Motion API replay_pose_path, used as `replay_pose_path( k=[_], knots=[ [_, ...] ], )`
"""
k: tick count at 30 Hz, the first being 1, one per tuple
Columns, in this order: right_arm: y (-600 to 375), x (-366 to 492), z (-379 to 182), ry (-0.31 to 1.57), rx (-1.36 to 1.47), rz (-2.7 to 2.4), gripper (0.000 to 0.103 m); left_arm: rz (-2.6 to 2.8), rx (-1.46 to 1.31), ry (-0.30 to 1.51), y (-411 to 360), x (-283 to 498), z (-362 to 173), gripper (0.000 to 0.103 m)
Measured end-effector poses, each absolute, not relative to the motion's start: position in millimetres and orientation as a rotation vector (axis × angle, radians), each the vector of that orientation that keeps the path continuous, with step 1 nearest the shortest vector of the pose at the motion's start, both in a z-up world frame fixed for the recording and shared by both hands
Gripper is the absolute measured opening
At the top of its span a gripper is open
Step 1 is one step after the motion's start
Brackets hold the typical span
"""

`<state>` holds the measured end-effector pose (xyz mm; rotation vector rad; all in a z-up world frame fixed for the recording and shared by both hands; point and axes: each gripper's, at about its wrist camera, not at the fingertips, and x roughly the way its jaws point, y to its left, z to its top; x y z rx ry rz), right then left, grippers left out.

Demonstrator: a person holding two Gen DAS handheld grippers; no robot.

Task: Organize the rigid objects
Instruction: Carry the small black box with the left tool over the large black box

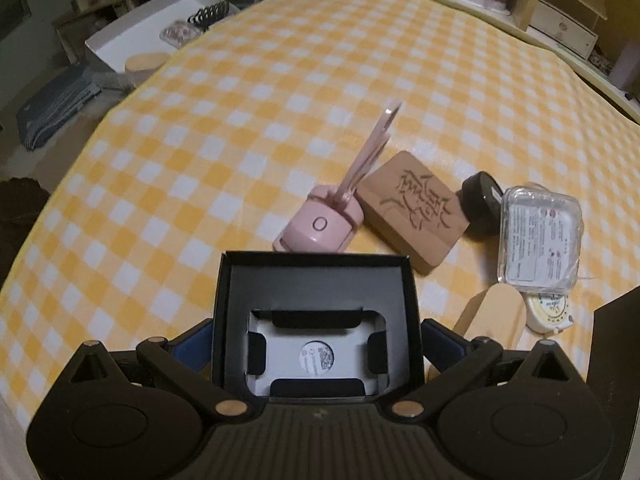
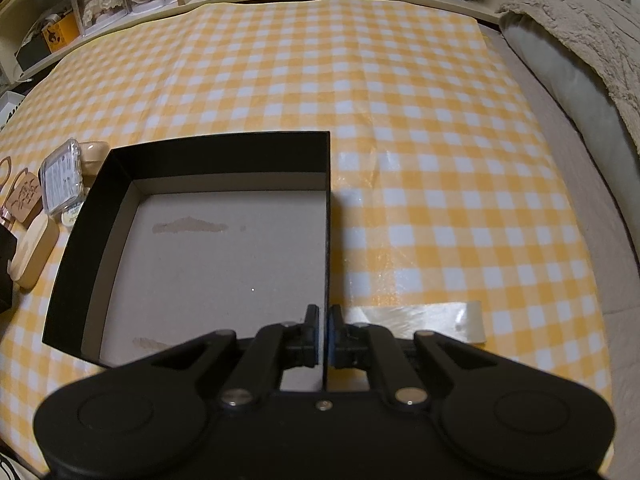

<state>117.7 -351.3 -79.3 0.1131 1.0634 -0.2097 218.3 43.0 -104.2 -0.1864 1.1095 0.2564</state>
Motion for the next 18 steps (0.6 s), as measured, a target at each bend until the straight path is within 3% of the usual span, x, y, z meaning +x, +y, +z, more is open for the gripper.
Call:
replay_pose_path(
  k=[9,18],
  knots=[
    [-350.5,119.6,-82.8,1.071,0.105,-0.209,0.005,0.241,-0.238,1.068,43.9,209.9,-91.1,0.101],
    [-350.7,120.0,-82.8,1.069,0.104,-0.208,0.003,0.025,-0.363,1.002,10.6,188.0,-39.2,0.101]
  ],
)
